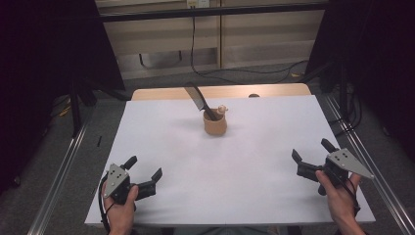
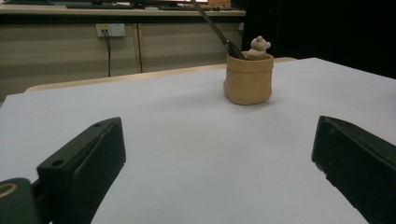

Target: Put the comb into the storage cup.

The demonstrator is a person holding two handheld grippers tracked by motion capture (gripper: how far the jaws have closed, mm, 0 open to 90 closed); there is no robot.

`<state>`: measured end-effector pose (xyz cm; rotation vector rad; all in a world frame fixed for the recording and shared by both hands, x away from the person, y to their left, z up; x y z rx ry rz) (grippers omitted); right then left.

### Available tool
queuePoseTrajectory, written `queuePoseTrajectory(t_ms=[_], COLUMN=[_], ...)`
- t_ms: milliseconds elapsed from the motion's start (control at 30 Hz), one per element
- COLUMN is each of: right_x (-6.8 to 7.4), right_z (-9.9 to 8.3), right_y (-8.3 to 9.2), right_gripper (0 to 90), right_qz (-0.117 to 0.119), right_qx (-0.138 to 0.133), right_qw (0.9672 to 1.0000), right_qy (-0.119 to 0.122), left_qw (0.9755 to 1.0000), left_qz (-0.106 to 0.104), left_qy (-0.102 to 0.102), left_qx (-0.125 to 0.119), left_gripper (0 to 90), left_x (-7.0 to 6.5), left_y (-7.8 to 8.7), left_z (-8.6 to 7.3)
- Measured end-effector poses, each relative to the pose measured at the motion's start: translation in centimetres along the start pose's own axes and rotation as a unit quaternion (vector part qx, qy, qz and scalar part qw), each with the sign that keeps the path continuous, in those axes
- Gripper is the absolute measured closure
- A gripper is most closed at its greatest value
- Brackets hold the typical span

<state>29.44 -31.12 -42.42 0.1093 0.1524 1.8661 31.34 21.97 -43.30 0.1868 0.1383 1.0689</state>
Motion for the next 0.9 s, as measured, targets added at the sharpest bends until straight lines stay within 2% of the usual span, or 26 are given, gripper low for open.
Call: queuePoseTrajectory(t_ms=[133, 233, 333, 533, 700, 900], right_x=[-0.2, -0.6, -0.8, -0.6, -0.3, -0.4], right_z=[-0.7, -1.1, -1.4, -2.4, -2.4, -2.5], right_y=[0.7, 1.2, 1.4, 1.9, 2.1, 1.8], right_gripper=[0.0, 0.0, 0.0, 0.0, 0.0, 0.0], right_qz=[-0.004, -0.022, -0.03, -0.026, -0.021, -0.016], right_qx=[0.009, 0.008, 0.006, 0.016, 0.014, 0.012], right_qw=[0.9999, 0.9997, 0.9995, 0.9995, 0.9997, 0.9998], right_qy=[0.002, 0.005, 0.001, -0.003, 0.005, 0.001], left_qw=[1.0, 1.0, 0.9999, 0.9998, 0.9998, 0.9998], left_qz=[0.003, 0.006, 0.011, 0.019, 0.02, 0.019], left_qy=[0.004, 0.005, 0.0, 0.005, 0.004, 0.01], left_qx=[-0.004, -0.004, -0.001, 0.0, 0.005, 0.003], left_gripper=[3.0, 3.1, 3.1, 3.1, 3.0, 3.0], left_x=[0.1, 0.2, 0.2, 0.4, 0.2, 0.2], left_y=[0.1, 0.1, 0.1, 0.3, 0.4, 0.3], left_z=[0.0, 0.0, 0.0, -0.1, -0.3, -0.3])
Point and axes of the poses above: each handheld gripper's, and its own axes: y roughly backward along the jaws, z roughly out of its top, x roughly to its left, the point moved 2 cm from there along -y, roughly forward along the jaws, and after that the axes turned 5 degrees about z, right-handed, at the moved point
